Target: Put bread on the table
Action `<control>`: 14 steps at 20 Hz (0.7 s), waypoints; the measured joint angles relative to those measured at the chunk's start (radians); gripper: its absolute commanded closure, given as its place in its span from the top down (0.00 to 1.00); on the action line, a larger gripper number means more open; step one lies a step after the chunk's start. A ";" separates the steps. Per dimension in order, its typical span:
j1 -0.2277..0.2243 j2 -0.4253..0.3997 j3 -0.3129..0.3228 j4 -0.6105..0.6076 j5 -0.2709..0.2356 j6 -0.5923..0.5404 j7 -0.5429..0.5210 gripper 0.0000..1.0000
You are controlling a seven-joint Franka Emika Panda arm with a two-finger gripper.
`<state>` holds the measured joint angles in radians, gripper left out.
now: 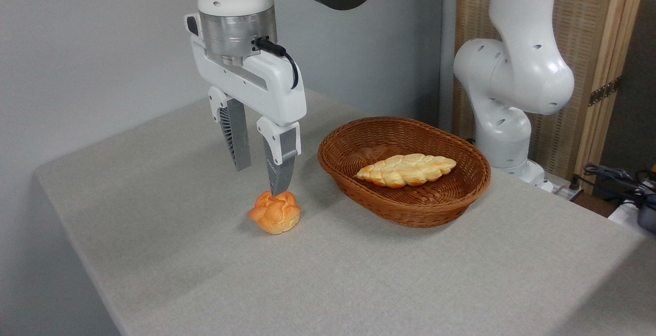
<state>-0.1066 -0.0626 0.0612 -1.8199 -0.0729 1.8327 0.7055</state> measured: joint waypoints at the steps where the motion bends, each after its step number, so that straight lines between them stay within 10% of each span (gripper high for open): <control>1: 0.035 0.000 -0.028 0.000 0.000 0.000 0.000 1.00; 14: 0.078 -0.001 -0.086 0.000 0.000 -0.040 0.006 1.00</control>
<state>-0.0289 -0.0632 -0.0248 -1.8195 -0.0730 1.7928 0.7117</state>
